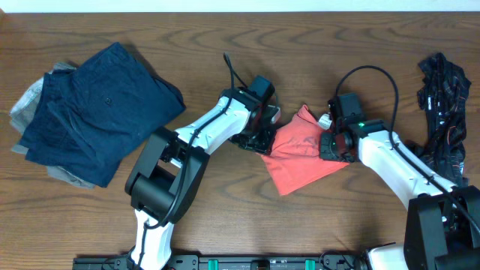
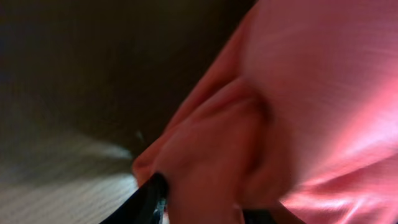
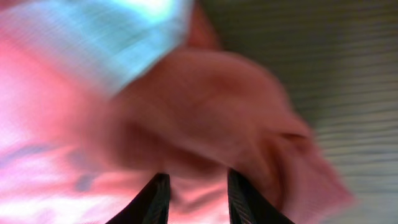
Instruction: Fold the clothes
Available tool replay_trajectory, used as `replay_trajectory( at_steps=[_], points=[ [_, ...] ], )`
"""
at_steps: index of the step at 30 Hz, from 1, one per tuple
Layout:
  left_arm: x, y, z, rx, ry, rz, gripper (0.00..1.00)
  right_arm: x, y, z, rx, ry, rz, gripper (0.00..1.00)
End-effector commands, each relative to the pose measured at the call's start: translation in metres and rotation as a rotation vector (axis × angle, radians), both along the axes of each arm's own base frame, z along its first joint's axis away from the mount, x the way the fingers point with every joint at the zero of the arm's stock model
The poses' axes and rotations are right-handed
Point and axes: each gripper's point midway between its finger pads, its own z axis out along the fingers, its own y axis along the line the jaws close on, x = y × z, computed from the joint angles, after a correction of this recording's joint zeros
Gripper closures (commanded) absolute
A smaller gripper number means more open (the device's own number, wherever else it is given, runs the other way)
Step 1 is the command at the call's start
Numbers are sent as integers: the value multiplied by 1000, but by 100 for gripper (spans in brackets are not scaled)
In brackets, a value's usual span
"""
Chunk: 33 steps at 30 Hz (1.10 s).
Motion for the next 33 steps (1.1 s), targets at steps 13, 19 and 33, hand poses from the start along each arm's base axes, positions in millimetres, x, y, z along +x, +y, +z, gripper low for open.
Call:
replay_trajectory(
  at_steps=[13,19,33],
  points=[
    [-54,34,12,177,261,198,67,27,-38,-8,-66,-79,-31,62],
    [-17,64,59,236,-33,224,49,22,-40,-9,-69,-57,-35,53],
    [56,0,90,-148,-407,-99,12,33,-76,97,-64,-150,-174,46]
  ],
)
